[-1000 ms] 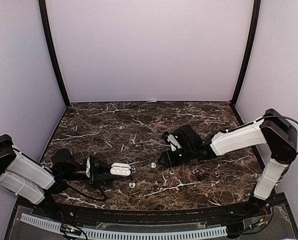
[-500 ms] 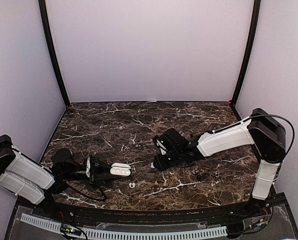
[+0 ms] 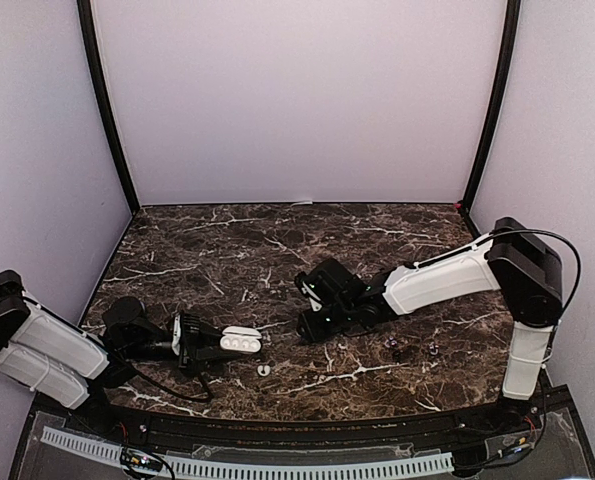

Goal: Insert the wireless bluetooth earbuds into the charging case
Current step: Pick up the left earbud from the center of the board.

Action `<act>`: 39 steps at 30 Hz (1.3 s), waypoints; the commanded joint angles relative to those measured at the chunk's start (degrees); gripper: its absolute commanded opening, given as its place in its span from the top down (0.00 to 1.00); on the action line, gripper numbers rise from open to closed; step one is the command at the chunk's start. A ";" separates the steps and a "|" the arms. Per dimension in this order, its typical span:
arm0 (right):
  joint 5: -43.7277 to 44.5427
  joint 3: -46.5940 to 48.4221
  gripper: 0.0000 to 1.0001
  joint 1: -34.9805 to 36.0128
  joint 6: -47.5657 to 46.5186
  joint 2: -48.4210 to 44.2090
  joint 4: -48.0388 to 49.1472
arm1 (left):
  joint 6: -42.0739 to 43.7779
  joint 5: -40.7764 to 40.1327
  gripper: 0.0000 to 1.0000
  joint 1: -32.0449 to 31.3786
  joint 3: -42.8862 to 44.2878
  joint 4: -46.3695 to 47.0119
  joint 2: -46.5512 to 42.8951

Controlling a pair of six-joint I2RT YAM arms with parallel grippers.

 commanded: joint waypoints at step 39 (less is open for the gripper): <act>-4.06 -9.42 1.00 0.74 -9.73 -15.72 6.92 | 3.20 7.37 1.00 0.37 1.04 -1.75 -1.83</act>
